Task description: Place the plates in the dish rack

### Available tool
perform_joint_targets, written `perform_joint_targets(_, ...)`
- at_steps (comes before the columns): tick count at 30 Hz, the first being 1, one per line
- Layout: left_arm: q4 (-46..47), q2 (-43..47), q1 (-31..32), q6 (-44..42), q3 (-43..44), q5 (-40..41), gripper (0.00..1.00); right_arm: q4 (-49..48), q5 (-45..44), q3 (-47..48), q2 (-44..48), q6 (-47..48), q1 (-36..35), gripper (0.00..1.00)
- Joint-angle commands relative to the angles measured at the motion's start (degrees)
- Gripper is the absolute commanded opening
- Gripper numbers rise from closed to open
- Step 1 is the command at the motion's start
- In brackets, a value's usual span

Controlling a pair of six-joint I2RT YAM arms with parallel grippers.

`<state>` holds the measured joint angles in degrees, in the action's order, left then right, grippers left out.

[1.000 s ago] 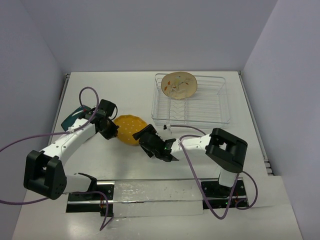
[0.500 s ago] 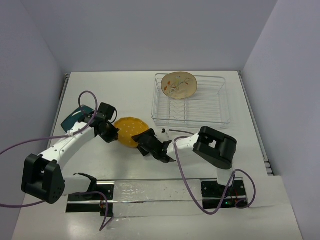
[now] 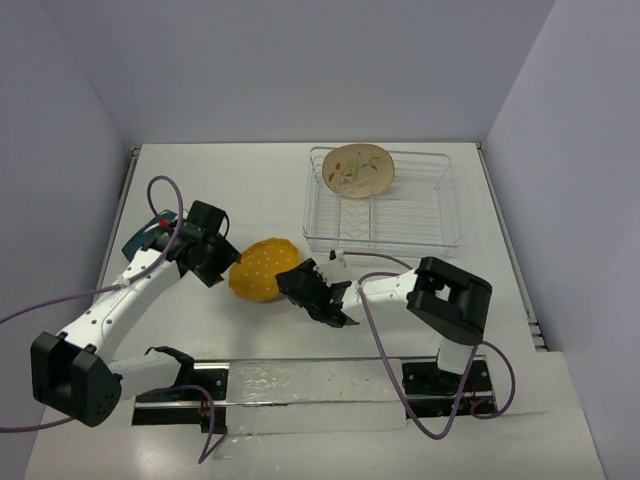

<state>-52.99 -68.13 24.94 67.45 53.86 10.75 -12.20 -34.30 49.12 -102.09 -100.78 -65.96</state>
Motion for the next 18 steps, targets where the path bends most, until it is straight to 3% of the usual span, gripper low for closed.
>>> perform_joint_targets(1, -3.7, 4.1, 0.2, -1.6, 8.6, 3.3, 0.68, -1.7, -8.4, 1.8, 8.9, 16.9, -0.9, 0.00)
perform_joint_targets(4, -7.7, 6.1, 0.1, -1.3, 14.1, 9.3, 0.84, -9.9, -8.6, 1.9, 15.2, 37.5, -1.2, 0.00)
perform_joint_targets(5, -8.9, 6.4, 0.1, -1.1, 15.4, 10.7, 0.95, -12.7, -7.9, 2.5, 18.2, 47.1, -1.2, 0.00)
perform_joint_targets(7, -9.5, 7.0, -0.4, -0.8, 18.7, 13.1, 0.99, -16.1, -6.3, 3.8, 21.7, 61.0, -1.1, 0.00)
perform_joint_targets(9, -8.1, 7.4, -1.7, -1.9, 19.9, 14.1, 0.99, -19.1, -0.4, 6.3, 26.0, 85.5, -0.2, 0.00)
perform_joint_targets(10, -7.2, 7.3, -1.9, -2.1, 20.0, 14.1, 0.99, -19.5, 3.4, 7.4, 27.8, 87.8, 0.6, 0.00)
perform_joint_targets(11, -6.0, 6.9, -3.0, -3.2, 20.6, 13.7, 0.99, -18.8, 9.0, 9.2, 30.5, 99.5, 2.1, 0.00)
perform_joint_targets(13, -5.4, 5.8, -4.8, -4.4, 21.2, 14.0, 0.99, -12.6, 14.9, 11.6, 34.6, 114.4, 5.1, 0.00)
perform_joint_targets(15, -4.7, 4.6, -6.8, -5.5, 21.5, 13.7, 0.99, -5.4, 22.1, 16.2, 37.2, 120.5, 9.2, 0.00)
perform_joint_targets(17, -1.3, 3.4, -12.0, -7.8, 19.8, 11.7, 0.99, 1.6, 43.1, 18.1, 40.7, 130.8, 21.3, 0.00)
perform_joint_targets(18, -1.3, 3.4, -12.1, -7.9, 19.7, 10.7, 0.99, 3.4, 43.3, 18.3, 41.9, 131.0, 21.5, 0.00)
